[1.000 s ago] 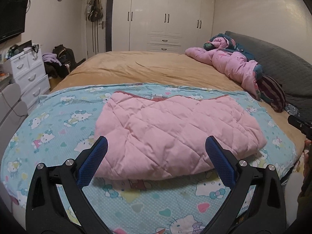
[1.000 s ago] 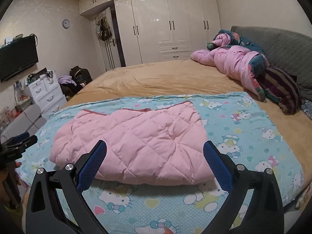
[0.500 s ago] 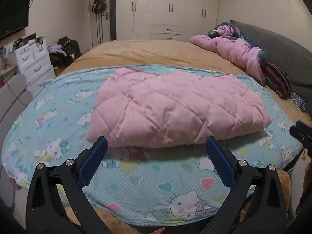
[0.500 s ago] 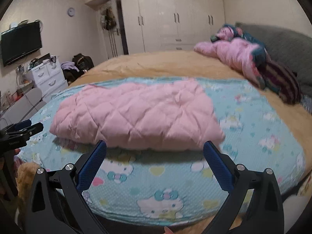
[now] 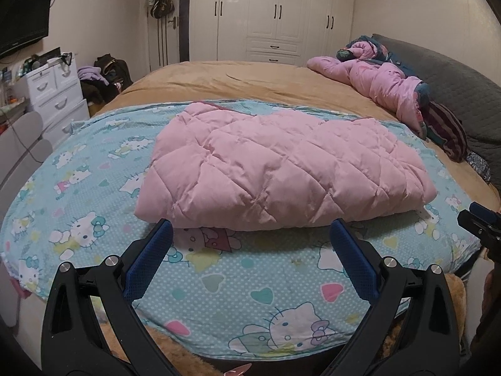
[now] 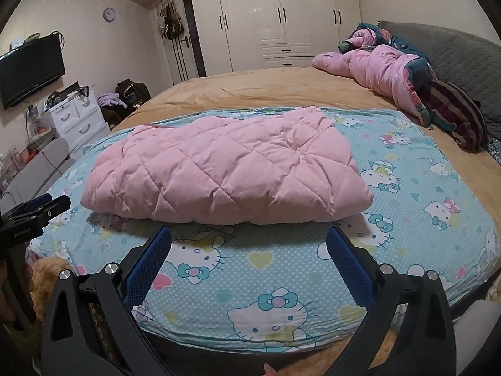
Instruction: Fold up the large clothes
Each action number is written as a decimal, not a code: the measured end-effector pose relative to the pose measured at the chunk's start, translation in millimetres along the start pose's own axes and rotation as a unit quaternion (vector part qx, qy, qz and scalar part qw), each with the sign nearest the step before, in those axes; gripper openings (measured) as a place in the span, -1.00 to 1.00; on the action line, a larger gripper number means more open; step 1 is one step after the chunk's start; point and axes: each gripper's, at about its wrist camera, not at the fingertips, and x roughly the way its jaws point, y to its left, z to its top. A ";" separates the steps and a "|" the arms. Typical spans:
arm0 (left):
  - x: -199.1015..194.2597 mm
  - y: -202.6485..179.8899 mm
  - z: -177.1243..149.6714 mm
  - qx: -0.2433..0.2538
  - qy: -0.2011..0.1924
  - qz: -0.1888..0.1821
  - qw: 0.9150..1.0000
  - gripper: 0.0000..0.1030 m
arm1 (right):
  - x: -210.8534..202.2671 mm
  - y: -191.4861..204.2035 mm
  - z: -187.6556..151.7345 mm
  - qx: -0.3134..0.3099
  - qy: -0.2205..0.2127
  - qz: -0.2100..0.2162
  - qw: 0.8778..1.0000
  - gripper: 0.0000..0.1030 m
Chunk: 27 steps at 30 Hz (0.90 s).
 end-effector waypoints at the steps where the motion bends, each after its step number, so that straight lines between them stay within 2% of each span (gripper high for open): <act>1: -0.4 0.2 0.3 -0.001 0.000 0.000 1.000 0.82 | 0.1 0.3 0.1 0.000 -0.001 0.000 1.000 0.92; 27: -2.5 2.9 1.8 0.002 0.000 0.005 1.000 0.82 | -0.7 3.4 -0.2 -0.007 -0.001 -0.006 1.000 0.92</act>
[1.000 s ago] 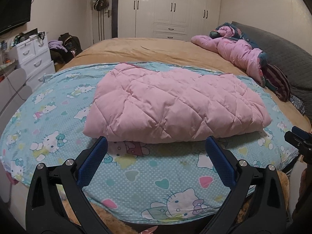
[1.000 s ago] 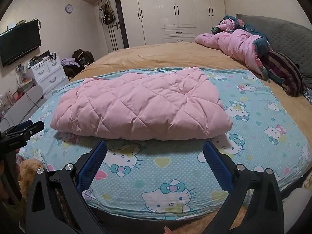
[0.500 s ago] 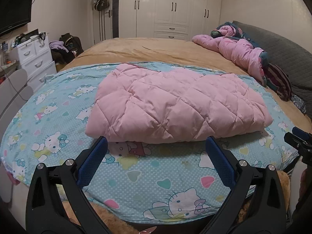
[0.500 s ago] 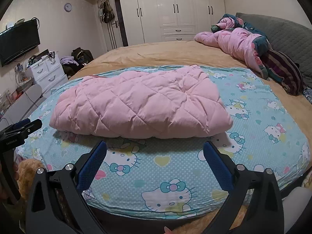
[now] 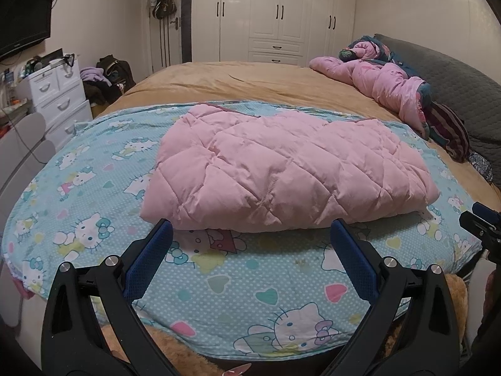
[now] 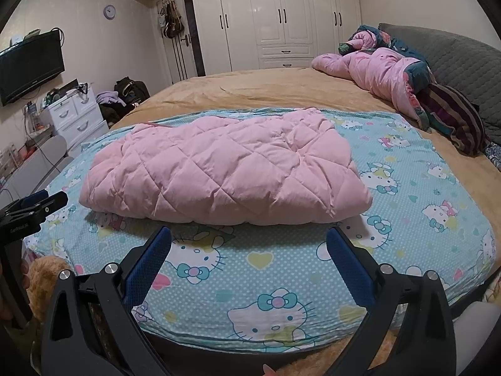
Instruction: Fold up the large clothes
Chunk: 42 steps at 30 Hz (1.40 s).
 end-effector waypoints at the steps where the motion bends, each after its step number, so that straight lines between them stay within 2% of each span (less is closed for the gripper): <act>1: 0.2 -0.2 0.2 0.000 0.000 0.000 1.000 0.82 | 0.0 0.2 0.3 -0.001 0.000 0.000 1.000 0.92; 42: -2.8 -1.3 1.0 0.009 0.000 0.008 1.000 0.82 | -6.3 0.9 0.5 0.003 0.002 -0.007 1.000 0.92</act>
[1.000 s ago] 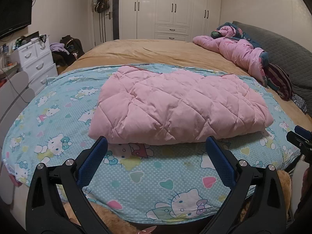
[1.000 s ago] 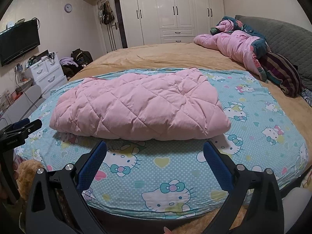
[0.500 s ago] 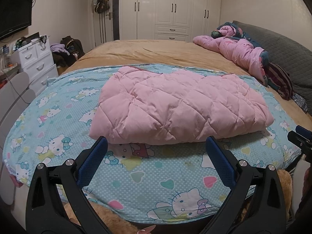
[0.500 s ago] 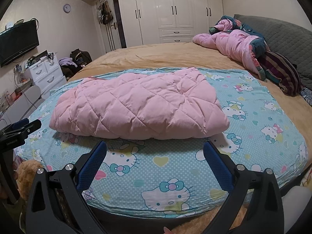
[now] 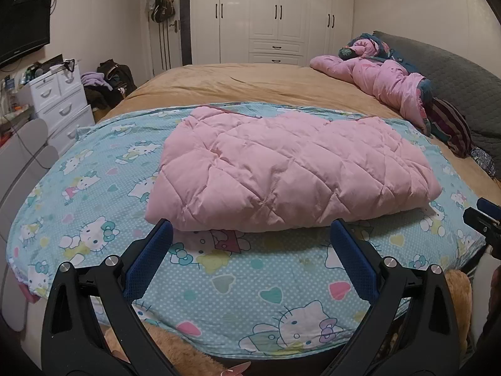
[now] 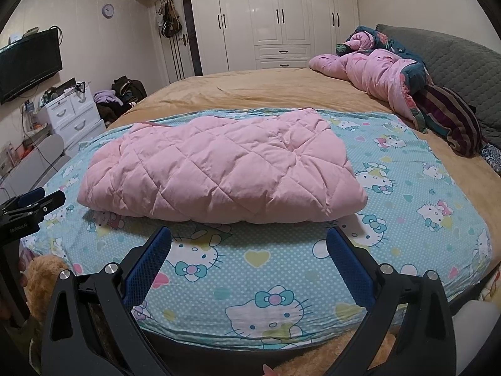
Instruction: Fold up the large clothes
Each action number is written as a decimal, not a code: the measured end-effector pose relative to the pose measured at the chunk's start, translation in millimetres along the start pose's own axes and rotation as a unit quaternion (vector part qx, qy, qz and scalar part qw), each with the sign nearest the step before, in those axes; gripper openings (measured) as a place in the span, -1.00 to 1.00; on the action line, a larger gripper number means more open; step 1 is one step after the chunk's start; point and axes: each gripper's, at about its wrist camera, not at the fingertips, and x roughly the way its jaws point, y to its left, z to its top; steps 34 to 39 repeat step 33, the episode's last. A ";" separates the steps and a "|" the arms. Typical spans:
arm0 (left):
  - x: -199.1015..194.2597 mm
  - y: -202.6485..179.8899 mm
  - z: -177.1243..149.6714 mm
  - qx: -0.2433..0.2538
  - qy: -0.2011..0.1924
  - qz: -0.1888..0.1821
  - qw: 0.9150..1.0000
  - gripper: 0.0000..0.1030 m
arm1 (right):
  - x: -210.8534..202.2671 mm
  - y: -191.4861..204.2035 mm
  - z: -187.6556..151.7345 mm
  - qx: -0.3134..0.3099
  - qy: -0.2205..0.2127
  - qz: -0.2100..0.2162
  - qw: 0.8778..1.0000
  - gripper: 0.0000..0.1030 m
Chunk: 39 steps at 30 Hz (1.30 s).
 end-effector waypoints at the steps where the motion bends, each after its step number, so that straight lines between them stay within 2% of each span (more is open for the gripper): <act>1: 0.0 0.0 -0.1 0.000 0.000 -0.001 1.000 0.82 | 0.0 0.0 0.0 0.000 0.000 0.000 1.000 0.92; 19: 6.6 9.8 -8.8 -0.013 0.019 -0.001 1.000 0.82 | 3.3 -5.8 -1.5 0.006 0.008 -0.005 1.000 0.92; 23: 10.7 23.1 -16.0 -0.026 0.032 -0.005 0.999 0.82 | 5.4 -25.1 -9.1 0.029 0.010 -0.026 0.999 0.92; 25: 19.1 45.8 -17.3 -0.053 0.044 0.020 0.997 0.82 | 1.8 -57.8 -19.3 0.076 0.005 -0.052 0.996 0.92; 26: 26.7 63.0 -16.2 -0.072 0.057 0.029 0.995 0.82 | -0.1 -76.6 -25.3 0.100 0.005 -0.073 0.992 0.92; 28: 37.9 97.2 -13.3 -0.100 0.072 0.056 0.991 0.82 | -6.7 -131.7 -45.8 0.151 0.006 -0.144 0.978 0.92; 29: 45.0 125.4 -10.0 -0.116 0.071 0.088 0.987 0.82 | -10.9 -165.5 -59.6 0.178 0.015 -0.192 0.965 0.92; 30: 49.6 144.5 -7.8 -0.123 0.071 0.113 0.983 0.82 | -14.2 -191.2 -71.1 0.199 0.023 -0.223 0.954 0.92; 32: 64.4 202.1 -3.4 -0.148 0.074 0.176 0.970 0.82 | -31.3 -273.2 -113.1 0.271 0.050 -0.322 0.906 0.92; 33: 71.5 226.7 -3.0 -0.159 0.076 0.199 0.964 0.82 | -43.7 -312.7 -136.0 0.307 0.061 -0.371 0.874 0.92; 39: 71.5 226.7 -3.0 -0.159 0.076 0.199 0.964 0.82 | -43.7 -312.7 -136.0 0.307 0.061 -0.371 0.874 0.92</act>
